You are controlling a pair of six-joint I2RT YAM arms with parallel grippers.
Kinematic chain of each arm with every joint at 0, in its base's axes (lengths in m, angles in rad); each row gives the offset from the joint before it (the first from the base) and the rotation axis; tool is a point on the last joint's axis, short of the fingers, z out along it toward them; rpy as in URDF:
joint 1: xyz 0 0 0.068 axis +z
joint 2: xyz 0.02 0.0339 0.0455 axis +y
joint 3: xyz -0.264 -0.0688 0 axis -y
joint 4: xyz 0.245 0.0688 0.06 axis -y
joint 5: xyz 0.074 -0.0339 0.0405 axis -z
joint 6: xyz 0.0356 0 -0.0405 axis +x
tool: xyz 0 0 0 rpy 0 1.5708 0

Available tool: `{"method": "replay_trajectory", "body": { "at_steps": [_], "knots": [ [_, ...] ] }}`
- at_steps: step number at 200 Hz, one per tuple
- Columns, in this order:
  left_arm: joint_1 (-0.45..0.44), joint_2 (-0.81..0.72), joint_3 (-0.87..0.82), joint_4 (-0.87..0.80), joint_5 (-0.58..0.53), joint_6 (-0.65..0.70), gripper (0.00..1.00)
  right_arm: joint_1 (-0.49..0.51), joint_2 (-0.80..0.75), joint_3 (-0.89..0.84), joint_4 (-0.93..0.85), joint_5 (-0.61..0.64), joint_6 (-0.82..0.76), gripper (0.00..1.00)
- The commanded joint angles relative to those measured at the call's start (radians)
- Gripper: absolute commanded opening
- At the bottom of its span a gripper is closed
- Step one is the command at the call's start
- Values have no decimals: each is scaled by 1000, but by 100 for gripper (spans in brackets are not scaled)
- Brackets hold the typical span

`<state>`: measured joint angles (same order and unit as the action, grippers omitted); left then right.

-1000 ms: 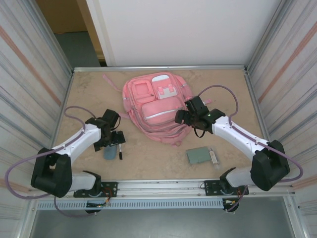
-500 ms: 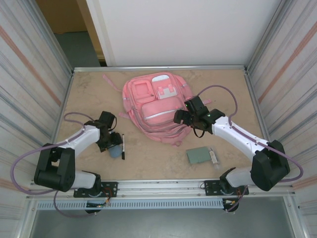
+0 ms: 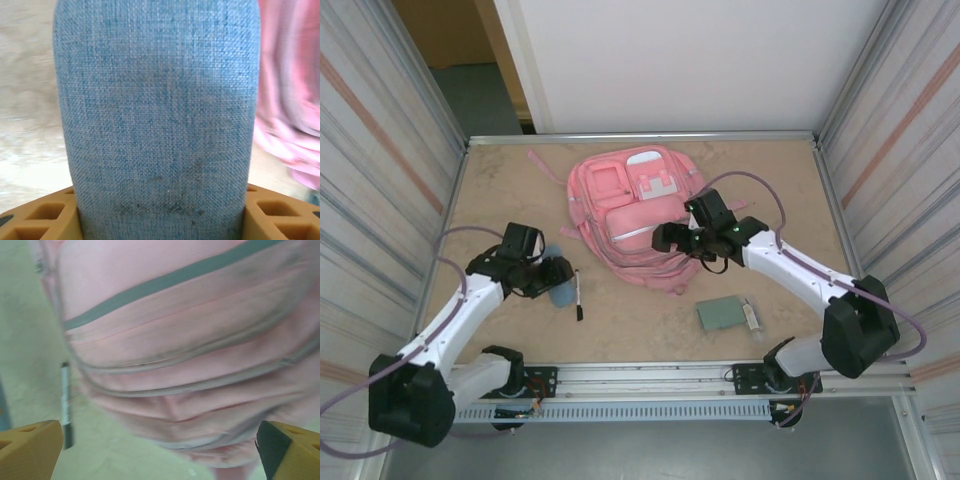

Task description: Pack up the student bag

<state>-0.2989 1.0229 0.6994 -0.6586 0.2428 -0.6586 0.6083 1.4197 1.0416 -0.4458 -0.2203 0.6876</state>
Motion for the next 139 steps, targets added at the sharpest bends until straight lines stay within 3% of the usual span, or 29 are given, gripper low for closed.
{"method": "replay_trajectory", "body": {
  "at_steps": [1, 22, 64, 112, 139],
  "knots": [
    [-77, -34, 42, 93, 88, -33, 48, -8, 75, 133, 20, -238, 2, 99],
    [-135, -3, 78, 129, 94, -32, 48, -2, 163, 216, 54, -400, 65, 94],
    [-257, 91, 131, 153, 71, -19, 49, 56, 288, 285, 97, -515, 191, 85],
    [-338, 157, 167, 187, 65, -9, 49, 140, 355, 307, 67, -439, 211, 79],
    [-367, 176, 184, 220, 79, 15, 49, 160, 393, 305, 88, -497, 236, 61]
  ]
}}
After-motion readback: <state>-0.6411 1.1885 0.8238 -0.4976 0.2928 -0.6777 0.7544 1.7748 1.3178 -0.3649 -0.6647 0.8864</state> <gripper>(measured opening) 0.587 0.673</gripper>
